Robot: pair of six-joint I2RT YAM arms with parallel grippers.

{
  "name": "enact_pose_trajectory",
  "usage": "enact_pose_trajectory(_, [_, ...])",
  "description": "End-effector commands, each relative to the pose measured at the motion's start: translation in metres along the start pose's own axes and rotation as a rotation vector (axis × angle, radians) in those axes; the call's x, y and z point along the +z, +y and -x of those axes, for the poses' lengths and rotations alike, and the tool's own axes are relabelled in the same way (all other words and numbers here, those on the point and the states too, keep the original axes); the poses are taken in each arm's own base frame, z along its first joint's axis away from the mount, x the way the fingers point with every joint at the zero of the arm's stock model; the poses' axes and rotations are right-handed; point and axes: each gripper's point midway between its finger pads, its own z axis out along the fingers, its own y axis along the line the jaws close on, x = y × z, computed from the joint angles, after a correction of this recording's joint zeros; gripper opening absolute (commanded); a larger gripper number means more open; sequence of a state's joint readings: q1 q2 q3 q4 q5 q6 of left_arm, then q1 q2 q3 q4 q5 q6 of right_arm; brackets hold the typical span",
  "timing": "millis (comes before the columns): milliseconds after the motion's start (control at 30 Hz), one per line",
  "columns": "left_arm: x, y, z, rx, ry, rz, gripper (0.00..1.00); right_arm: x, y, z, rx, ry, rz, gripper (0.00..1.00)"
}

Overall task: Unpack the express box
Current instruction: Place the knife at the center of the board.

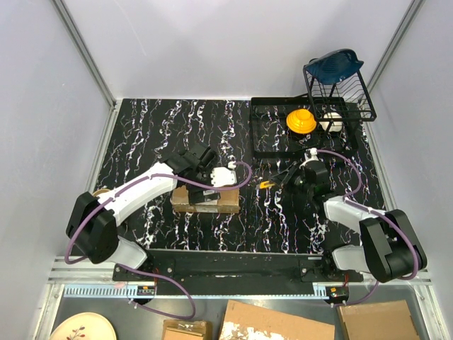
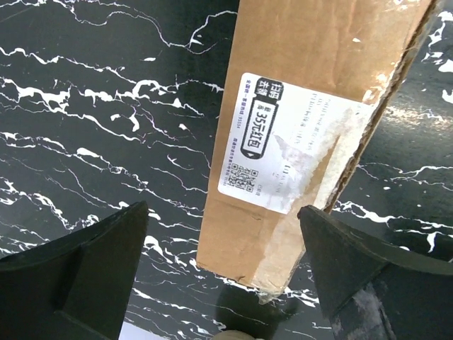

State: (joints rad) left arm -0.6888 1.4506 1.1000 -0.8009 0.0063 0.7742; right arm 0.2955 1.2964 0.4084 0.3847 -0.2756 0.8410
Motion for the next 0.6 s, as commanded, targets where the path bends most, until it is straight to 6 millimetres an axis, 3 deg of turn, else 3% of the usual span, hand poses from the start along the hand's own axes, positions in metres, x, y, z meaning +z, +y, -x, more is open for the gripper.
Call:
enact_pose_trajectory(0, [-0.008,-0.002,0.009,-0.053,-0.017,-0.046,0.93,0.002,0.018,0.019,-0.04,-0.027,0.027,0.19])
enact_pose_trajectory(133, [-0.009,-0.004,0.012,-0.059,-0.032,-0.053,0.92,0.002,0.013,0.02,-0.058,-0.028,-0.005,0.27])
enact_pose_trajectory(267, [-0.012,-0.005,0.01,-0.055,-0.03,-0.051,0.92,0.002,-0.001,0.019,-0.081,-0.014,-0.078,0.44])
enact_pose_trajectory(467, [-0.019,-0.005,0.007,-0.053,-0.024,-0.049,0.91,-0.004,-0.007,0.019,-0.079,-0.009,-0.119,0.46])
enact_pose_trajectory(567, [-0.019,-0.01,0.005,-0.061,-0.024,-0.063,0.91,-0.011,-0.007,0.018,-0.084,0.001,-0.136,0.67])
